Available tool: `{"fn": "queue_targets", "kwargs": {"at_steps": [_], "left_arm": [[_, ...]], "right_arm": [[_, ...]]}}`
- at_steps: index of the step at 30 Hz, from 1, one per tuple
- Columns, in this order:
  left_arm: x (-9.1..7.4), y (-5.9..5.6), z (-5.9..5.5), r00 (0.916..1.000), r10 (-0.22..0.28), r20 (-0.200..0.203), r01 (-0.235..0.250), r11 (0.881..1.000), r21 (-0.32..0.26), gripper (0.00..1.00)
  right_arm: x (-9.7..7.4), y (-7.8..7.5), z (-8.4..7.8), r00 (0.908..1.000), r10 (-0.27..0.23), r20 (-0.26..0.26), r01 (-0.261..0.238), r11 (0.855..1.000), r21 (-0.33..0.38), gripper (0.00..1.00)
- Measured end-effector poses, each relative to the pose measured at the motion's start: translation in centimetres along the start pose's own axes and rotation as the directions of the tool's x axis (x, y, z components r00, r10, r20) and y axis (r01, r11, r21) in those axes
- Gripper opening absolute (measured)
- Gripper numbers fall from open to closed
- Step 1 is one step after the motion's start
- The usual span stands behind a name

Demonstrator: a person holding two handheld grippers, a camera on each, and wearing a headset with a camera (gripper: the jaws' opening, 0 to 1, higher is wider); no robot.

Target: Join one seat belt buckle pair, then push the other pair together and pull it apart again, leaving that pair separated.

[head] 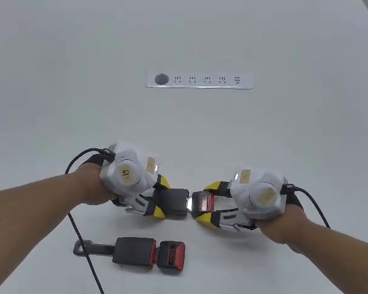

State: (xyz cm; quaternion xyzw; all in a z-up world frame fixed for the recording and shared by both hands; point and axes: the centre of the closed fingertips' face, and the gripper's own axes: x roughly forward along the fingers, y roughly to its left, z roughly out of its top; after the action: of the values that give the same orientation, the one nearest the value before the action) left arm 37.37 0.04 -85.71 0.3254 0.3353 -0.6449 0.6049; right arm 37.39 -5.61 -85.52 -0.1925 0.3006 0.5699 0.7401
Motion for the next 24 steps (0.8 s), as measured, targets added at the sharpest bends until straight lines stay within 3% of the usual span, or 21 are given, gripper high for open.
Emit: {"fn": "queue_targets", "kwargs": {"at_steps": [24], "left_arm": [[-0.06, -0.01, 0.10, 1.0000, 0.006, -0.006, -0.006, 1.000, -0.003, 0.32]], "right_arm": [[-0.11, -0.01, -0.03, 0.9998, -0.014, -0.013, 0.014, 1.000, -0.010, 0.35]]}}
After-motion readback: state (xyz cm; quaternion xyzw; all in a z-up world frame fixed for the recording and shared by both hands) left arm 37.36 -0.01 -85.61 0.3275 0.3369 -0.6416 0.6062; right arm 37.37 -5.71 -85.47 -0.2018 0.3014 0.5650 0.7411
